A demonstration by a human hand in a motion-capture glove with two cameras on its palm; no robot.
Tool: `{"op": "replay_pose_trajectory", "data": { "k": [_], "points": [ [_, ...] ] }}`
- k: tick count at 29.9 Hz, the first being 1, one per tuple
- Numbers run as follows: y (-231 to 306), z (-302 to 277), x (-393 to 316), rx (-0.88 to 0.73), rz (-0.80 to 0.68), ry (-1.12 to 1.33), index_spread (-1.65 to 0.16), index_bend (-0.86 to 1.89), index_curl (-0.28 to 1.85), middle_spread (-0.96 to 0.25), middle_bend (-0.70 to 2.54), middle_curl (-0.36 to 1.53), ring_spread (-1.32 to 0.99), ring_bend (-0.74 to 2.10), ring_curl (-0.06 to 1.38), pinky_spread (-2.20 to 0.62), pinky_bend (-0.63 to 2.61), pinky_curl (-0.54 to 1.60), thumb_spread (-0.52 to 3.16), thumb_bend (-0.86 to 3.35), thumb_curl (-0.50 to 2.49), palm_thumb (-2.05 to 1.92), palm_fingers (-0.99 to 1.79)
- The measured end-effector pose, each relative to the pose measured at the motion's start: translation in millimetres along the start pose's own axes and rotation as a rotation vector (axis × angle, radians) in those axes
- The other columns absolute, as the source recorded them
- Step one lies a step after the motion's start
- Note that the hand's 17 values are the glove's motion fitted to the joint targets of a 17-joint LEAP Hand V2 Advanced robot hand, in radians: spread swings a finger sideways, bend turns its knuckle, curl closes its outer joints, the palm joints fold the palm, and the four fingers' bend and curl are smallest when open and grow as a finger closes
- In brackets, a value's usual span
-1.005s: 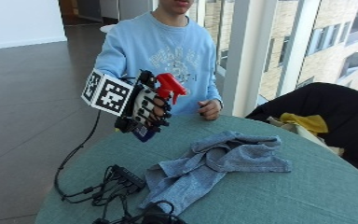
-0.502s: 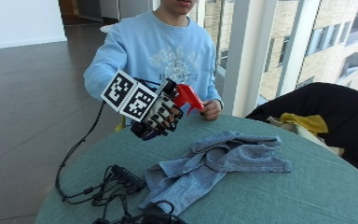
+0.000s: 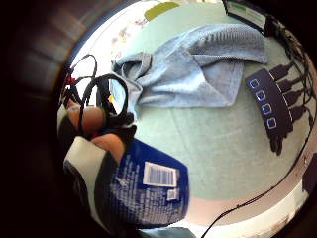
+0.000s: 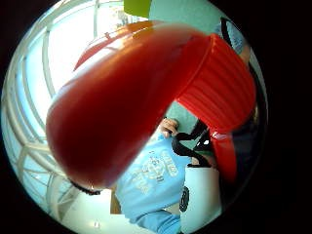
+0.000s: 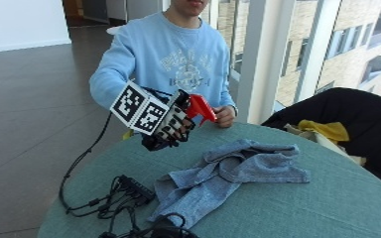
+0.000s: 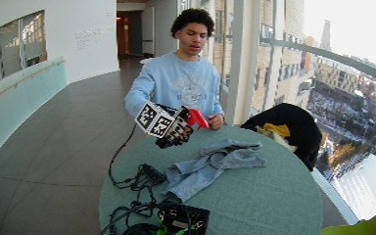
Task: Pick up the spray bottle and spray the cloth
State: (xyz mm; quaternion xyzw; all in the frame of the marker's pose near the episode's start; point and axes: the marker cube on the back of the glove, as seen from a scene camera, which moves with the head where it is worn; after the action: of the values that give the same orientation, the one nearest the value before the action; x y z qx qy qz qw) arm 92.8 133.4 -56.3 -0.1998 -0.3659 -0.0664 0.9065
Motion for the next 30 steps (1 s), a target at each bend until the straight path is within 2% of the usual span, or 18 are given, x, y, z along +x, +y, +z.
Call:
{"op": "replay_pose_trajectory", "data": {
  "k": [30],
  "points": [
    [12,14,14,-0.029,0.054,-0.048,-0.18,0.14,0.4,-0.07,0.4,0.47,-0.02,0.63,0.4,0.15,0.24,0.37,0.63,-0.03,0.71,0.93,1.19]
  ]
}}
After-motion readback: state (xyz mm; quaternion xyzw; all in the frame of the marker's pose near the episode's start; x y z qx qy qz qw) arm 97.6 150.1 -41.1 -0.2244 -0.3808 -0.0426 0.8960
